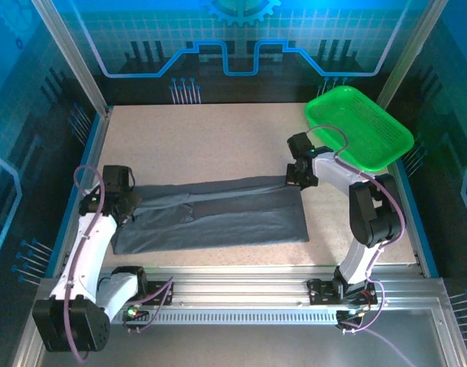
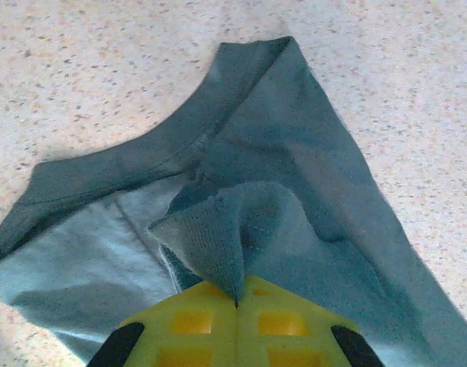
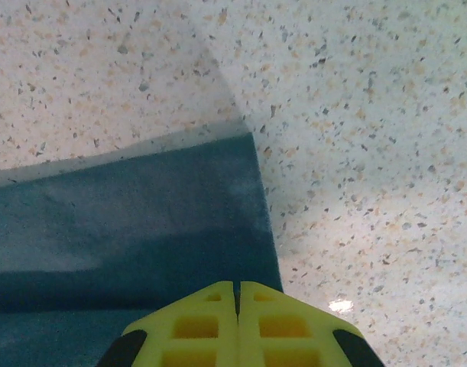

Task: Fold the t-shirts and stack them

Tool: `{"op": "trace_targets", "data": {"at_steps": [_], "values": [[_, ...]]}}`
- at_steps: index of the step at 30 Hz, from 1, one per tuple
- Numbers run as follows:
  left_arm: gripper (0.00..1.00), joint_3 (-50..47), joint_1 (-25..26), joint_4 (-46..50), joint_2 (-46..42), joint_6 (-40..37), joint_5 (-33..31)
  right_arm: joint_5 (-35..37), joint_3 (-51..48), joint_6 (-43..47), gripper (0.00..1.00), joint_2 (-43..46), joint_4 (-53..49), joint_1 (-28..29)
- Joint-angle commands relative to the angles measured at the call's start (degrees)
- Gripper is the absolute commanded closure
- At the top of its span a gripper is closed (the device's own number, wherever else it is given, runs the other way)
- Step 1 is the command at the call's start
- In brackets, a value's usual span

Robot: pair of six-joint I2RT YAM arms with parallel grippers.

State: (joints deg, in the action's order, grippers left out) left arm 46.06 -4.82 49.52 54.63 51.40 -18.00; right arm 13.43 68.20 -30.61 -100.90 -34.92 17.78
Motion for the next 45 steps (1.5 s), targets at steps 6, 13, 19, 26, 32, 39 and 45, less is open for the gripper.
{"op": "trace_targets", "data": {"at_steps": [6, 13, 19, 26, 32, 39, 45], "values": [[1.00, -2.0, -0.6, 6.3, -3.5, 0.8, -5.8, 2.1, -1.9, -1.6, 1.00, 3.8, -2.1, 3.6], [1.00, -5.2, -0.6, 7.5, -4.9, 2.1, -4.2, 4.9, -4.6, -2.9, 1.00, 5.0, -3.6, 4.5], [1.00, -8.7, -0.5, 7.3, -4.8, 3.6, -0.2, 7.6, -6.2, -4.9, 1.00, 6.7, -5.9, 4.8], [1.00, -10.2, -0.3, 7.0, -4.5, 4.5, 0.3, 6.7, -8.6, -6.5, 0.95, 6.7, -5.6, 4.9], [1.00, -10.6, -0.3, 7.9, -5.0, 5.6, 0.4, 7.0, -8.3, -7.9, 0.83, 6.7, -6.3, 4.6], [0.66, -8.0, -0.2, 7.3, -4.5, 5.9, 3.4, 4.9, -6.8, -10.3, 0.59, 9.6, -7.7, 4.5], [0.59, 1.2, -0.2, 4.1, 0.7, 4.0, 3.1, 1.3, -4.6, -12.0, 0.57, 10.2, -7.4, 4.4]]}}
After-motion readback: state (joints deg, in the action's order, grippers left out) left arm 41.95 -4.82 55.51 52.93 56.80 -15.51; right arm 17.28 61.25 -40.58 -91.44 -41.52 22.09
